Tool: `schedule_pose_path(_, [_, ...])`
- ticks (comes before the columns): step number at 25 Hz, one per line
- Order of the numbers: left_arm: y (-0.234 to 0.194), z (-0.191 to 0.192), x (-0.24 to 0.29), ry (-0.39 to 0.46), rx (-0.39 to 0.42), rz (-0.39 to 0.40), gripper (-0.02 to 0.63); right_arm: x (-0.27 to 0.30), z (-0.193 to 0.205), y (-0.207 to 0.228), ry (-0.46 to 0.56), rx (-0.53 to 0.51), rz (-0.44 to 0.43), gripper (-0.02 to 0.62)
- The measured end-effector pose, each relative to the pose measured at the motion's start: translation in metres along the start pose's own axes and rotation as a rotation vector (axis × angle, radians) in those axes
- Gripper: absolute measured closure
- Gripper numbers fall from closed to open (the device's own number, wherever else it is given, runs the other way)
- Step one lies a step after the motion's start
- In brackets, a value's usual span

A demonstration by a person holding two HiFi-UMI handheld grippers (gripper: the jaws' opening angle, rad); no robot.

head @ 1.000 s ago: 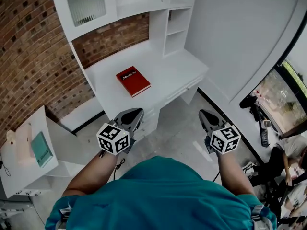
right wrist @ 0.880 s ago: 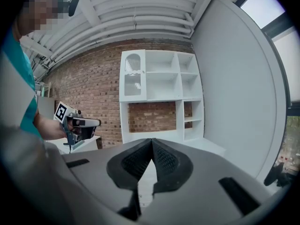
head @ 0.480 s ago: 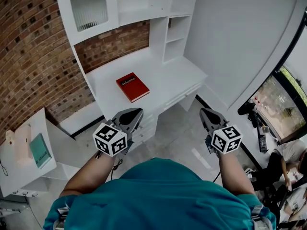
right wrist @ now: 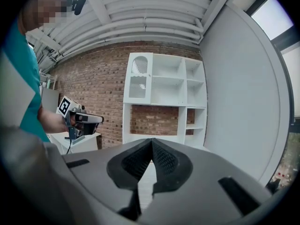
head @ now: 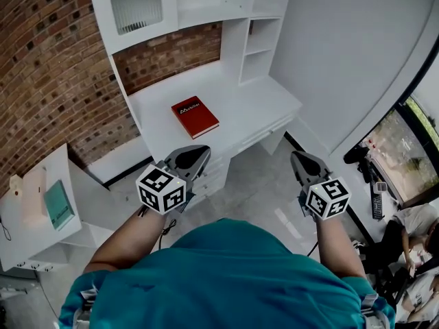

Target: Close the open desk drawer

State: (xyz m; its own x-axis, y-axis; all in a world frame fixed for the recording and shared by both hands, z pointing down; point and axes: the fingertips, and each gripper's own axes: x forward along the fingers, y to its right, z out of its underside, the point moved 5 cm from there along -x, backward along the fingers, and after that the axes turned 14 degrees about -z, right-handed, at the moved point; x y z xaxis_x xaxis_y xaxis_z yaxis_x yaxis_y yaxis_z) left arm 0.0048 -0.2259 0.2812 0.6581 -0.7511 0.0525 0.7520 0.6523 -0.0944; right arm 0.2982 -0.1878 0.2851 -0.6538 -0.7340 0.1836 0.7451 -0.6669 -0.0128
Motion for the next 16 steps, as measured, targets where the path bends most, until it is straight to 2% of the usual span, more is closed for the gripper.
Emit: schedule_pose_path(16, [-0.0046,0.0001,-0.0018,-0.003,-0.007,-0.006,0.591,0.0090,0.0045,-0.0049,-0.009,0.005,-0.023,0.575])
